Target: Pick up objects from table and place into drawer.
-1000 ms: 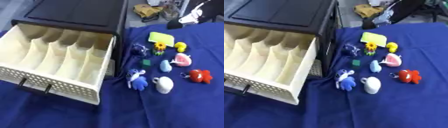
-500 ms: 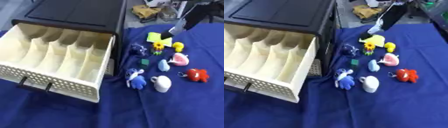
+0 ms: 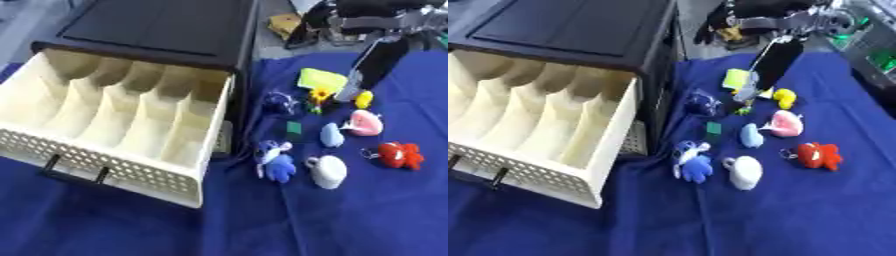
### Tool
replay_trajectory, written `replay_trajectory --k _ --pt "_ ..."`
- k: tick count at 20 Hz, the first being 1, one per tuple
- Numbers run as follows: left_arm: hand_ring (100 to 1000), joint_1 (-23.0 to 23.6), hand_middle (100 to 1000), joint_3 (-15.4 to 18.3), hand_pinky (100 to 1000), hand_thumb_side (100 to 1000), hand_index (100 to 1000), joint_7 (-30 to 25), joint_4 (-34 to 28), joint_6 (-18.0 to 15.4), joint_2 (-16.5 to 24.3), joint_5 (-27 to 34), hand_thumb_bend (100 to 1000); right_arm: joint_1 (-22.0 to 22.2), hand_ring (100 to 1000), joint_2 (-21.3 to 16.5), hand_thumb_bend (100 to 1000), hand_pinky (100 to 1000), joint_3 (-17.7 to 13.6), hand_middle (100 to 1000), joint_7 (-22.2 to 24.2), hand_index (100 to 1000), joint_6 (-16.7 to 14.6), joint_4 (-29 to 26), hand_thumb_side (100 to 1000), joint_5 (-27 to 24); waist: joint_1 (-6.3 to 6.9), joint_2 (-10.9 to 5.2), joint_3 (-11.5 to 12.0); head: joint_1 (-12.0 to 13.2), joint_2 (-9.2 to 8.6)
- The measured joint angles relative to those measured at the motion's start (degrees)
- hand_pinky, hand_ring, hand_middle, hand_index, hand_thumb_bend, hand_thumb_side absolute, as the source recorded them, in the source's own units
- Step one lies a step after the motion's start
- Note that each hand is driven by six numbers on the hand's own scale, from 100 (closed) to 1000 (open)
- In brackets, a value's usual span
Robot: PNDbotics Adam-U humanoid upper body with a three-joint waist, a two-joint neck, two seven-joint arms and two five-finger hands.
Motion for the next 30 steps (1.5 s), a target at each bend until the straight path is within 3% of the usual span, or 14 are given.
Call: replay_trajectory --k 7,13,21,30 --pt "909 -0.4 762 -0.3 858 1000 922 -0.2 0.0 0.5 -0.1 0.3 653 -0.1 833 0.0 831 735 3.8 624 1.0 846 13.2 -6.0 662 0.7 0.03 0.0 0.2 0.0 -0.57" --pt "909 -0.5 760 -0.3 856 1000 917 -0.3 0.0 1.0 -0.1 0.8 649 0.0 832 0.5 824 724 5.5 558 3.8 827 20.3 -9.1 636 1.9 -0.2 -0.01 0.1 0.0 -1.37" --pt "910 -0.7 761 -0.3 857 1000 915 -0.3 0.0 1.3 -0.5 1.6 647 2.1 834 1.1 842 713 6.3 542 6.4 819 25.6 -9.5 557 0.2 -0.16 -0.31 -0.2 -0.3 -1.86" --pt "910 -1.0 761 -0.3 856 1000 909 -0.6 0.0 1.6 -0.8 2.1 644 4.2 831 3.1 856 700 7.4 557 7.9 793 27.2 -7.7 484 -0.7 0.0 -0.26 -0.2 -1.0 -1.76"
